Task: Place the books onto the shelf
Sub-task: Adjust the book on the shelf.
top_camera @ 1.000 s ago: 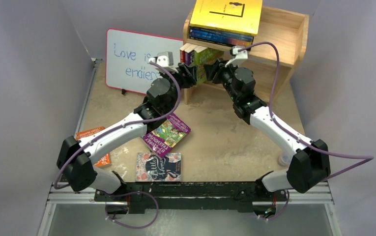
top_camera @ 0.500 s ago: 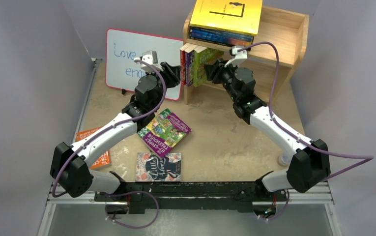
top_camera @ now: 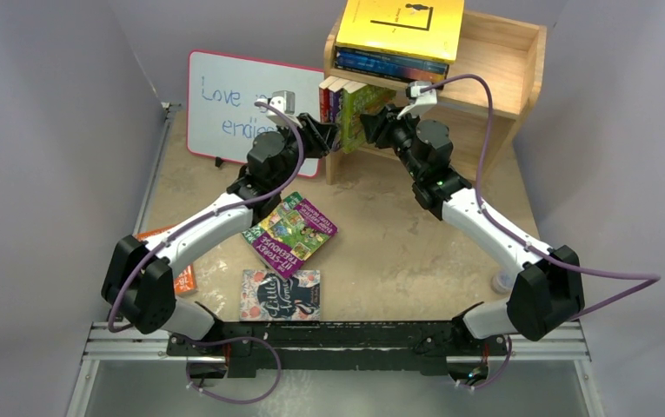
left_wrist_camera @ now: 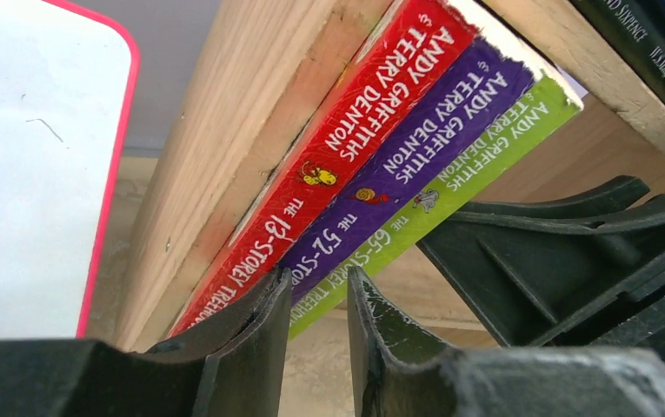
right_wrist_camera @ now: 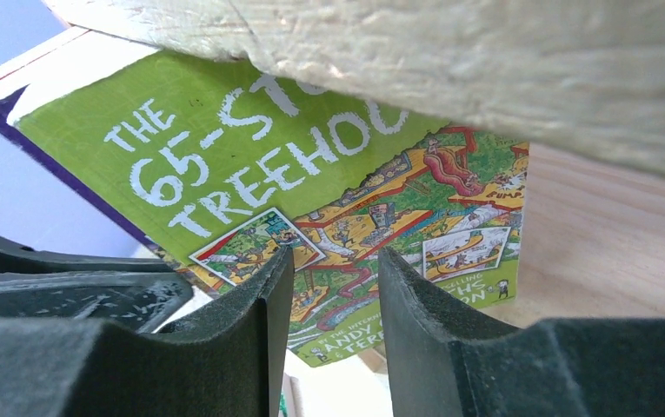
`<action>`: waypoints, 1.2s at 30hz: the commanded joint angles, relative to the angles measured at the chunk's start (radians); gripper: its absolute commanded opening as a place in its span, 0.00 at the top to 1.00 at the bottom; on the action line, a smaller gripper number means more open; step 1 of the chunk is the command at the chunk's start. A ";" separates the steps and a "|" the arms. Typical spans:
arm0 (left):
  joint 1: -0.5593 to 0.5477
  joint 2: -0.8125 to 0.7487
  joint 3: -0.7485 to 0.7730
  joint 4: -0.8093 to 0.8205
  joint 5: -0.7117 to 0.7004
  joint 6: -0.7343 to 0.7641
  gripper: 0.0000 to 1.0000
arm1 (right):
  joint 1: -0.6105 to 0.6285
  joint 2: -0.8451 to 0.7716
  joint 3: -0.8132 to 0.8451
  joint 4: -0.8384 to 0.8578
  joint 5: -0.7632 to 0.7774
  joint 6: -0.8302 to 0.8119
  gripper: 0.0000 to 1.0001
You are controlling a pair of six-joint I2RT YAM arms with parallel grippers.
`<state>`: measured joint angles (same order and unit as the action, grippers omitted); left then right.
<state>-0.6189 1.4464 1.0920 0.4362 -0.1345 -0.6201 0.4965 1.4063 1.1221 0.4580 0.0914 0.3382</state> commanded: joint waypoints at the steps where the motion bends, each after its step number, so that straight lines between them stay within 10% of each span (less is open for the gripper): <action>1: 0.009 0.045 0.066 0.069 0.033 -0.004 0.72 | -0.004 -0.027 0.001 0.078 -0.016 -0.019 0.58; 23: 0.008 0.110 0.072 0.162 0.093 -0.004 0.72 | -0.005 0.008 0.027 0.081 -0.006 -0.042 0.56; 36: 0.025 -0.140 0.047 -0.197 0.015 0.078 0.58 | -0.004 -0.003 0.024 0.075 0.010 -0.051 0.54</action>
<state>-0.6132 1.3899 1.1301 0.3363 -0.0330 -0.6010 0.4946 1.4075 1.1213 0.4702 0.0872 0.3061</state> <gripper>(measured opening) 0.401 0.460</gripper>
